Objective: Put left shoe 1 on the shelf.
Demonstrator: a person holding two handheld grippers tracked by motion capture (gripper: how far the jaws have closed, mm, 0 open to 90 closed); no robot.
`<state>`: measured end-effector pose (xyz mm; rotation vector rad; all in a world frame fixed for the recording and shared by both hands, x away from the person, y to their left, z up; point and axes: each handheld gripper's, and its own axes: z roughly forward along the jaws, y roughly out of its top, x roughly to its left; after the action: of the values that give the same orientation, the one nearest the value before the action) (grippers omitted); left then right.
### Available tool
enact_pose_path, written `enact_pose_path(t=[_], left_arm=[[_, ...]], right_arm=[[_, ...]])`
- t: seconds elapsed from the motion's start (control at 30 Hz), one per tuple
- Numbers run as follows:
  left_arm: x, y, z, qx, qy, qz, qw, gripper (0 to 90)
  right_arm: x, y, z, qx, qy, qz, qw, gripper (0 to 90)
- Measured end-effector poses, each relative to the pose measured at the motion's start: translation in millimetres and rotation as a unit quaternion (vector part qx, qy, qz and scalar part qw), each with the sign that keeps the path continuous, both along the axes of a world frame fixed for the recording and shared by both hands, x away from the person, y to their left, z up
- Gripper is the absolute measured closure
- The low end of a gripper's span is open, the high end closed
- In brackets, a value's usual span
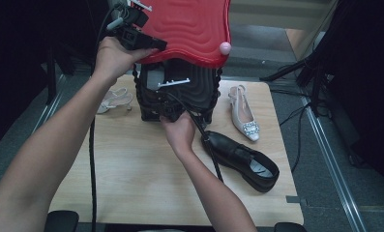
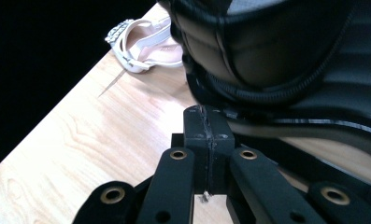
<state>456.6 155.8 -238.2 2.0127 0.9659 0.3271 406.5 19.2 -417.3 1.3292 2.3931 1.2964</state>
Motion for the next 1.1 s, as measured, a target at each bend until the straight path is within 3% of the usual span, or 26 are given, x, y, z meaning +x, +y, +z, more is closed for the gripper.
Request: enact_pose_path(t=[0.23, 0.3, 0.43, 0.63, 0.77, 0.8, 0.9, 1.0, 1.03, 1.1], left_arm=[[-3.2, -1.6, 5.9, -0.009, 0.007, -0.001, 0.9999, 76.7], [-9.6, -1.6, 9.8, -0.005, 0.006, -0.007, 0.9999, 73.5], [-21.1, 3.4, 16.5, -0.019, 0.007, -0.011, 0.9997, 68.2], [-37.3, 11.4, 20.0, -0.029, 0.003, -0.023, 0.9993, 64.9], [-53.4, 15.9, 15.7, -0.027, -0.003, -0.032, 0.9991, 64.2], [-55.7, 16.5, 13.8, -0.026, -0.001, -0.035, 0.999, 64.0], [-62.4, 18.2, 6.1, -0.024, 0.004, -0.04, 0.9989, 63.5], [-67.2, 20.4, -1.2, -0.026, 0.01, -0.045, 0.9986, 63.4], [-70.8, 22.2, -7.2, -0.027, 0.011, -0.046, 0.9985, 63.2], [-74.6, 23.2, -14.4, -0.027, 0.013, -0.045, 0.9985, 63.1]], right_arm=[[-12.2, -16.9, 5.3, 0.022, -0.006, 0.007, 0.9997, 90.0], [-16.2, -26.6, 6.2, 0.03, -0.008, 0.008, 0.9995, 90.0], [-21.7, -39.5, 5.5, 0.033, -0.013, 0.011, 0.9993, 90.0], [-25.8, -54.0, 0.8, 0.046, -0.001, 0.011, 0.9989, 87.4], [-32.3, -62.6, -6.0, 0.028, -0.014, 0.002, 0.9995, 81.2], [-33.6, -64.8, -7.4, 0.03, -0.018, -0.005, 0.9994, 81.4], [-33.6, -73.8, -13.2, 0.058, 0.004, 0.003, 0.9983, 80.3], [-34.8, -78.5, -16.7, 0.063, 0.009, 0.004, 0.9979, 75.7], [-35.7, -83.6, -21.0, 0.077, 0.028, 0.008, 0.9966, 71.2], [-38.2, -87.6, -23.1, 0.077, 0.021, 0.01, 0.9967, 69.0]])
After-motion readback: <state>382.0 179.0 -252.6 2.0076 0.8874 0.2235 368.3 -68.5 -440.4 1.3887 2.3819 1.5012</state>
